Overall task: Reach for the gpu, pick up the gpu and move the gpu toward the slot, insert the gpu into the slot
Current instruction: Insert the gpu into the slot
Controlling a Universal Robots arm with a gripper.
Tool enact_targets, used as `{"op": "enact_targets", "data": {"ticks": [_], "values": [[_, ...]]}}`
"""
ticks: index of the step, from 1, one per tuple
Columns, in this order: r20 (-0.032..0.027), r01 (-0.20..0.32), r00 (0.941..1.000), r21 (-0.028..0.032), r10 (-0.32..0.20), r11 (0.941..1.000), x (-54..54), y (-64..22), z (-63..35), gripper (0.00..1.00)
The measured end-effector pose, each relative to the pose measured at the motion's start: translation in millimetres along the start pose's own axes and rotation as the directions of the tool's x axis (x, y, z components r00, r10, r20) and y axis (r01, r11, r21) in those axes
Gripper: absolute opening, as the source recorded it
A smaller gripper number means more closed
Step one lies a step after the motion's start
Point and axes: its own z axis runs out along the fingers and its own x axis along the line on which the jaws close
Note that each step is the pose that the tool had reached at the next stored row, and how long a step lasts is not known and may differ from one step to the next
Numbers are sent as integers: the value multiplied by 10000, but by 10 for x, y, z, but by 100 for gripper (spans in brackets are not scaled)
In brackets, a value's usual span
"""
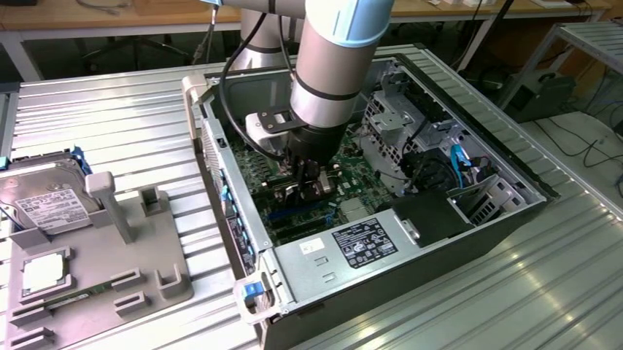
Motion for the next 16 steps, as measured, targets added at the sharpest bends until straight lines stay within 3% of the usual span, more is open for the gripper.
{"op": "enact_targets", "data": {"ticks": [16], "values": [[-2,5,10000,1,-5,10000,11,4,9,27]]}}
